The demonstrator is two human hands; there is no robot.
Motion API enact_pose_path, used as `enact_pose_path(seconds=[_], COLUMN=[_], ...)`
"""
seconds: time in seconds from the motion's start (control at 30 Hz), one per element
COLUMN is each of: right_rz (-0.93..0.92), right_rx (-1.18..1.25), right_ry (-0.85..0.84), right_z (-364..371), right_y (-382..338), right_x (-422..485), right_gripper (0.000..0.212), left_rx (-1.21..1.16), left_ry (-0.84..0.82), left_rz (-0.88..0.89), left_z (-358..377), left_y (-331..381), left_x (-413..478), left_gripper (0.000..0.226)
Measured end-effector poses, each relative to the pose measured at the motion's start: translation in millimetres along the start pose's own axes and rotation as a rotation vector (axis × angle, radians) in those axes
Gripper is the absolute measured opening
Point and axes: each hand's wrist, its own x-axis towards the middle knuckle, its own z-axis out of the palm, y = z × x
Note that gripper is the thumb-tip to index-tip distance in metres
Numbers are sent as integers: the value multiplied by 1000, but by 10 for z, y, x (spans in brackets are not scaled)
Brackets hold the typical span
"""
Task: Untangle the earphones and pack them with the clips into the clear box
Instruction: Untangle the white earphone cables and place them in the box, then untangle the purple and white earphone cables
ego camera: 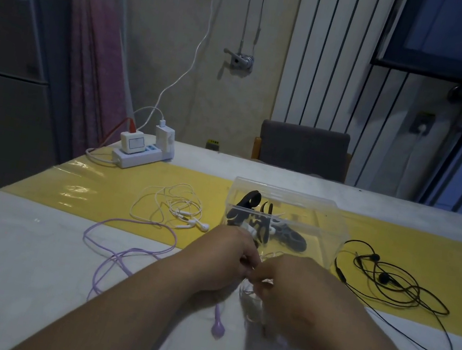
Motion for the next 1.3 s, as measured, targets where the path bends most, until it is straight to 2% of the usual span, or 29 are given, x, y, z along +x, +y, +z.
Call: enact_pose_path(seconds=[0.13,0.33,0.47,0.6,0.77,0.87,1.1,1.2,1.3], right_rz=[112,194,197,171,74,2,-177,-314,-327], right_rx=[8,218,330,391,511,544,415,345,378], right_ry=[100,275,325,387,426,364,131,36,14], right_z=[-84,-132,-62,2,60,45,-20,49,187], right_y=[58,61,33,33,-19,-103,-426,-577,-620], right_x=[-41,-60,12,75,164,254,450,505,512], right_gripper=[26,20,16,17,15,17,35,44,61], left_rx=[1,53,81,-12,-77,-91,-38,67,60], left_ry=[-23,1,-22,74,188,164,182,64,-42], left_rz=[15,-4,-94,-225,-336,-351,-397,-449,-449], left_z=[1,-82,-235,-413,-590,-671,-833,-891,-881], left_y=[1,-5,-67,-166,-279,-299,-403,-534,-690], left_x=[3,-11,-56,-84,-167,-177,-365,-559,-762], left_gripper=[18,26,25,40,44,35,39,24,13])
